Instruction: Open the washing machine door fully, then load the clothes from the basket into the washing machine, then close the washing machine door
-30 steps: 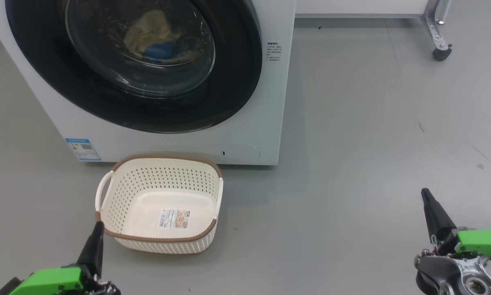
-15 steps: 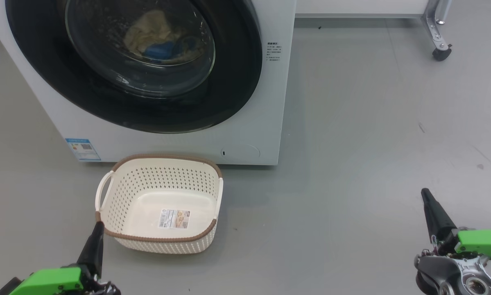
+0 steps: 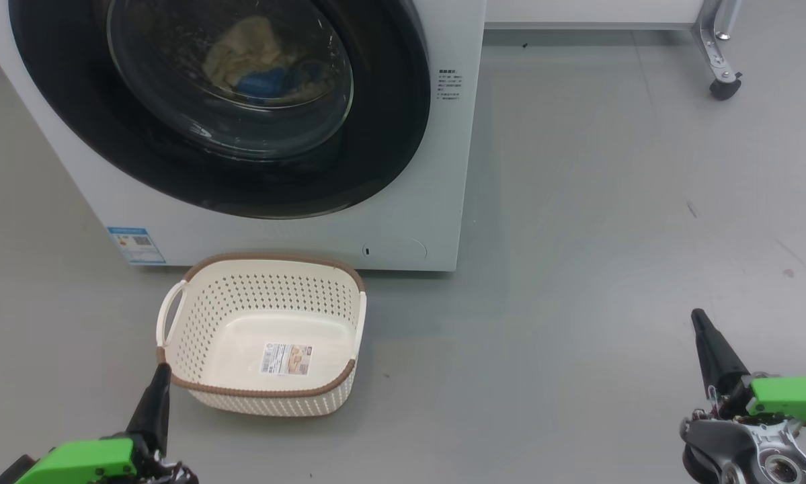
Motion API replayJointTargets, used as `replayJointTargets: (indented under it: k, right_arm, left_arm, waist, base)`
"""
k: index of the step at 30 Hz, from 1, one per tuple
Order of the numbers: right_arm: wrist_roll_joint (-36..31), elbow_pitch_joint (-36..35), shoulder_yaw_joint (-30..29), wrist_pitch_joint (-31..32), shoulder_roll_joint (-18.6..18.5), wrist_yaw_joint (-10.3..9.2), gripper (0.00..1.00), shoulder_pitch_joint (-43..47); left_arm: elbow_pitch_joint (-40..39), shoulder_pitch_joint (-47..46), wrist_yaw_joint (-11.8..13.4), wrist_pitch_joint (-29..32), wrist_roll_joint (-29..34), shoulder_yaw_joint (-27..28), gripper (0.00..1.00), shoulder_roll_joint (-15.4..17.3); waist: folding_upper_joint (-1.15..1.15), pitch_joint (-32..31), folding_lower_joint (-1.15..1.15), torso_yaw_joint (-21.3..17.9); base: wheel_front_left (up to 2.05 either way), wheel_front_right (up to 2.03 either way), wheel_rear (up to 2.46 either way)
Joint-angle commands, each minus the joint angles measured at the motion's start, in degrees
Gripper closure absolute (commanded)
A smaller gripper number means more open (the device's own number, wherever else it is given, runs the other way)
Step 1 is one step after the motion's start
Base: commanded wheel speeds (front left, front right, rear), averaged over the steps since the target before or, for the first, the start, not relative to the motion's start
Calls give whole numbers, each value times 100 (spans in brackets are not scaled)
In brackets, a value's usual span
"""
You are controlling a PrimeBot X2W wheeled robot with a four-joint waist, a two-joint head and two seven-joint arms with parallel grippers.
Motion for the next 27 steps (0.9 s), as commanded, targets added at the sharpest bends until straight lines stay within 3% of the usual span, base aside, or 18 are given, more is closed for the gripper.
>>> replayJointTargets:
  k: [1,27]
  right_arm:
    - [41,-220,121,31,-105,-15,100,-331]
    - [41,-220,121,31,-105,-15,100,-331]
  left_arm:
    - [-212,-288,-3,40,-30,201,100,50]
    - [-212,-288,-3,39,-31,201,100,50]
  waist:
    - [0,0,0,0]
    - [0,0,0,0]
  base:
    - [0,0,0]
    - [0,0,0]
